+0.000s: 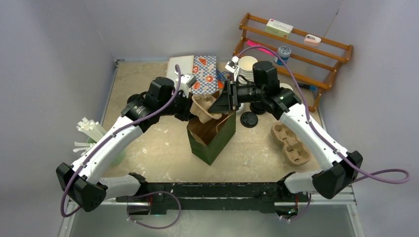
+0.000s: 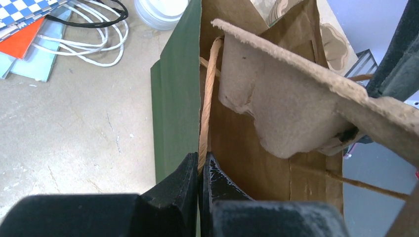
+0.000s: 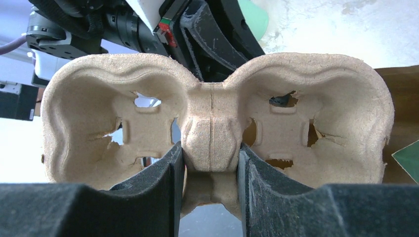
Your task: Pack the takeout coffee
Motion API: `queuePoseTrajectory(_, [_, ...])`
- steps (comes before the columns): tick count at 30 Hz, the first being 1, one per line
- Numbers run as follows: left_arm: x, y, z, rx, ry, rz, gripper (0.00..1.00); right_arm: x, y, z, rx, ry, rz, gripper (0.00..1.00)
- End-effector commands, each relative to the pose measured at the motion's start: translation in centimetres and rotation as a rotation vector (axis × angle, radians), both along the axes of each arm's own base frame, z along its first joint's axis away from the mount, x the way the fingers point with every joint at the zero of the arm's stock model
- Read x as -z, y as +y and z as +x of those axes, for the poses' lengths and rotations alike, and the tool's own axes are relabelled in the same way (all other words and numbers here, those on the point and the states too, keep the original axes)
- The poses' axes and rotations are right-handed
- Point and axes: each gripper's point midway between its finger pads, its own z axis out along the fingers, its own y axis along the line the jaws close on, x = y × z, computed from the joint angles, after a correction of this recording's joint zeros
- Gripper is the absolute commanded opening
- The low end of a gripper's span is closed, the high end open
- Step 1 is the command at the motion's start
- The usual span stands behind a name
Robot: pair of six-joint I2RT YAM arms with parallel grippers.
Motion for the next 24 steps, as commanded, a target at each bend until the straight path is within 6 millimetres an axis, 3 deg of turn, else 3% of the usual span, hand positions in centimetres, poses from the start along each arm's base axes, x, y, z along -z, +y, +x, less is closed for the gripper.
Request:
queuePoseTrajectory(1, [-1.2,-0.1,0.8,-0.012,-0.064,-0.023,0.00,-1.9,0.3,-1.3,-0.081,-0.007,0.076,0.28])
queuePoseTrajectory(10, [-1.0,0.2,1.3,-0.039,-0.085,-0.002,0.00,-0.7,-0.7,-1.8,-0.057,0.005,0.038,0.28])
queuePoseTrajectory(16, [-0.5,0.6,1.8,-0.065,-0.083,0.023,0.00,-1.2,-1.3,-2.7,-0.070,-0.021,0.061,0.28])
queuePoseTrajectory(24, [-0.3,1.4,2.0,-0.090,-0.096,0.055,0.00,-0.6,-1.7,-2.1,-0.040,-0.030,0.028,0.28])
